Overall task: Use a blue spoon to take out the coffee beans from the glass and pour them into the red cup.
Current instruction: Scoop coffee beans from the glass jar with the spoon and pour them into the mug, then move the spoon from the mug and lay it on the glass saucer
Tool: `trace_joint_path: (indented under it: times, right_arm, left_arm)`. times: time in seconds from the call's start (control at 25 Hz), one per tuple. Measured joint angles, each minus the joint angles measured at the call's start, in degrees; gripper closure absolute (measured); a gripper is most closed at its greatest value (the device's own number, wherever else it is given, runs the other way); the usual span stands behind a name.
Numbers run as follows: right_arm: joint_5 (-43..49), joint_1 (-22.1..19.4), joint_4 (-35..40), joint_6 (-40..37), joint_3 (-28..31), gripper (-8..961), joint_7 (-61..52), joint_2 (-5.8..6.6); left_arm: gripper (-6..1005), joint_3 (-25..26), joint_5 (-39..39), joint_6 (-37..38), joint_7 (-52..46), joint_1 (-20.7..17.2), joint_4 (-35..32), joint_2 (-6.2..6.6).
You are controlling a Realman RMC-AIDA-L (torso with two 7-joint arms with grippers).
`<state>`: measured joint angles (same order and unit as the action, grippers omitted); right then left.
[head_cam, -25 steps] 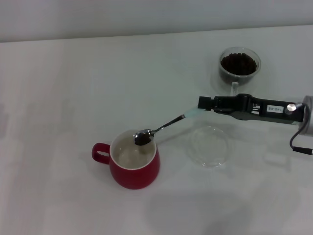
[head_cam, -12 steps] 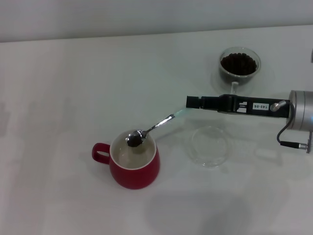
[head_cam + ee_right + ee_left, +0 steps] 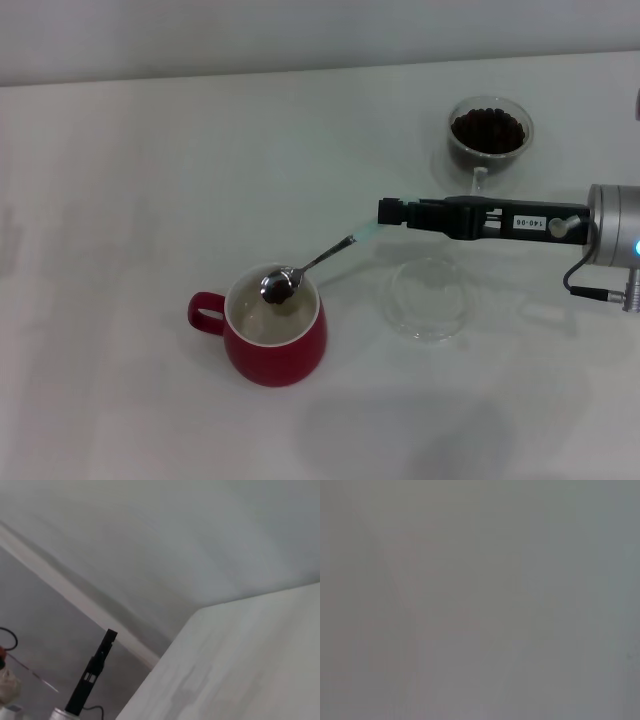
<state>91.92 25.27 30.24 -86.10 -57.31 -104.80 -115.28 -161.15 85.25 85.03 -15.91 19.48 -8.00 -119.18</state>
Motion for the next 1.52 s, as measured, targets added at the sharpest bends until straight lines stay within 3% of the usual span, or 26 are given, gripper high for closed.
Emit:
trace_joint_path:
  times: [0.52, 1.0, 1.28, 1.52]
  right_arm:
    - [0.0, -0.2, 0.1, -2.2, 0.0, 797, 13.4, 0.04]
    - [-3.4, -1.4, 0.1, -3.2, 0.9, 797, 17.8, 0.48]
    - [-6.6, -4.6, -0.3, -5.6, 9.0, 797, 15.0, 1.6]
    - [-6.2, -7.7, -0.5, -5.8, 11.1, 796, 11.7, 4.05]
  left_arm:
    - [213, 0.3, 0.0, 0.1, 0.0, 0.6, 0.0, 0.0]
    - [214, 0.3, 0.4, 0.0, 0.0, 1.4, 0.0, 0.0]
    - [213, 0.4, 0.5, 0.0, 0.0, 1.8, 0.0, 0.0]
    - [213, 0.5, 0.5, 0.0, 0.0, 2.3, 0.0, 0.0]
